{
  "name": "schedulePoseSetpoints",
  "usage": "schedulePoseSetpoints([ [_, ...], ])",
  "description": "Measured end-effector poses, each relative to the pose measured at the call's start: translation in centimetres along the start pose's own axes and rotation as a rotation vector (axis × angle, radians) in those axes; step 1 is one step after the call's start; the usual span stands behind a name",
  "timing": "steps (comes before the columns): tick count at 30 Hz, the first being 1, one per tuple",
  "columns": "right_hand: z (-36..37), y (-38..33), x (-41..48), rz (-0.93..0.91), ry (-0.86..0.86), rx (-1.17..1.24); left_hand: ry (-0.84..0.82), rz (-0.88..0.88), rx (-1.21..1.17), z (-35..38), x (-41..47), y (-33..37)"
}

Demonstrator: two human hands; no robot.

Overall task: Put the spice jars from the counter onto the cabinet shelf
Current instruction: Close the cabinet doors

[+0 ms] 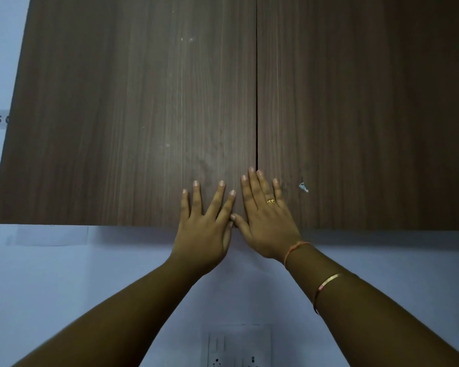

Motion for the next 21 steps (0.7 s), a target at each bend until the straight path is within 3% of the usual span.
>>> schedulePoseSetpoints([
  [6, 0.2, -0.2, -0.1, -0.001, 0.050, -0.023, 0.076, 0.052, -0.018, -0.2, -0.4, -0.5],
  [21, -2.9, -1.7, 0.3, 0.123, -0.094, 0.101, -0.061, 0.124, 0.073, -2.9, -0.1, -2.9],
])
Point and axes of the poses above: each hand's wrist, its own x-axis towards the middle knuckle, its own z-axis out of the palm, y = z × x, the point moved 2 cm from there along x, towards the middle knuckle, and after that the axes turned 2 degrees about z, right-handed, at the moved point
